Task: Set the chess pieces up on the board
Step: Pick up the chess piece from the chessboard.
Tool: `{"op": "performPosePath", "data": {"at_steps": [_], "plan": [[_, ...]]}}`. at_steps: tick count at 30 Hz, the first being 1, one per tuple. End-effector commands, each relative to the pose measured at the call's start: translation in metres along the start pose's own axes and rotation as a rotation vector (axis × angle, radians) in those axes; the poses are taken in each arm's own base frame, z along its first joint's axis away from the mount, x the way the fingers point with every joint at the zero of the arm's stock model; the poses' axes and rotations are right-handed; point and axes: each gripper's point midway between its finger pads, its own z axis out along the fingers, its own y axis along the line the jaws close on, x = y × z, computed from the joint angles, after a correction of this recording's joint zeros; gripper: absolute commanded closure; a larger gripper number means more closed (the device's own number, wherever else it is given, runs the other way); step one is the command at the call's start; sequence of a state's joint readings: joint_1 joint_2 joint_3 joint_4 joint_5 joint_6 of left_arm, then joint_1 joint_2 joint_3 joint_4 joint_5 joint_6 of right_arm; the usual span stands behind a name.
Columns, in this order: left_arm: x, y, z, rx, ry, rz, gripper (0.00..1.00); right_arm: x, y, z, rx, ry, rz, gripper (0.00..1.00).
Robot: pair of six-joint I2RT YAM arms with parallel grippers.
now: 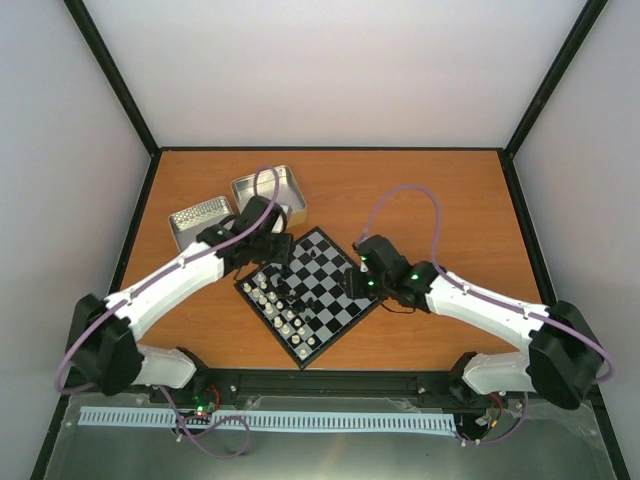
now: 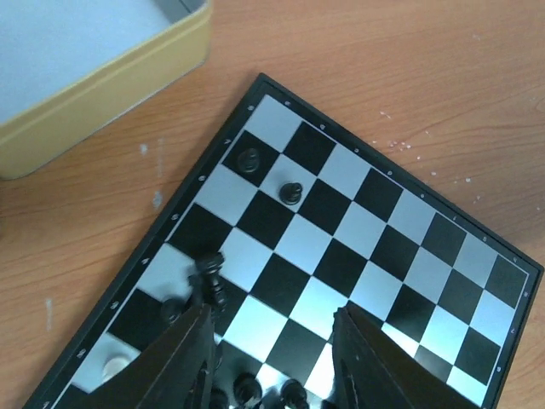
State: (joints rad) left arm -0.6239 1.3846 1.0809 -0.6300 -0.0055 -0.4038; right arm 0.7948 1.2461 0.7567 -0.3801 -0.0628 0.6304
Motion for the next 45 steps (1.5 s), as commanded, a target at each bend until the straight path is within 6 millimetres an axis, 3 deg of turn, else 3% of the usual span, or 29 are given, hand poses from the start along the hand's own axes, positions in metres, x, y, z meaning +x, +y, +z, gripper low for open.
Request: {"op": "performPosePath", "data": {"at_steps": [1, 4, 8, 12, 16, 22, 45], "plan": [[-0.027, 0.014, -0.038, -0.044, -0.238, -0.06, 0.59, 0.007, 0.026, 0.006, 0.042, 0.057, -0.078, 0.59], [-0.034, 0.031, -0.065, -0.106, -0.357, -0.07, 0.55, 0.012, 0.039, 0.016, 0.074, 0.095, -0.125, 0.61], [-0.045, 0.043, -0.115, -0.133, -0.556, -0.058, 0.49, 0.019, 0.05, 0.032, 0.107, 0.155, -0.174, 0.63], [-0.048, 0.057, -0.159, -0.175, -0.73, -0.063, 0.32, 0.033, 0.061, 0.047, 0.105, 0.229, -0.22, 0.63], [-0.042, 0.07, -0.184, -0.2, -0.842, -0.089, 0.13, 0.041, 0.07, 0.059, 0.103, 0.276, -0.237, 0.63], [-0.037, 0.072, -0.196, -0.182, -0.899, -0.092, 0.01, 0.047, 0.074, 0.071, 0.115, 0.317, -0.256, 0.67], [-0.038, 0.069, -0.186, -0.176, -0.857, -0.089, 0.0, 0.048, 0.067, 0.089, 0.161, 0.309, -0.249, 0.88]]}}
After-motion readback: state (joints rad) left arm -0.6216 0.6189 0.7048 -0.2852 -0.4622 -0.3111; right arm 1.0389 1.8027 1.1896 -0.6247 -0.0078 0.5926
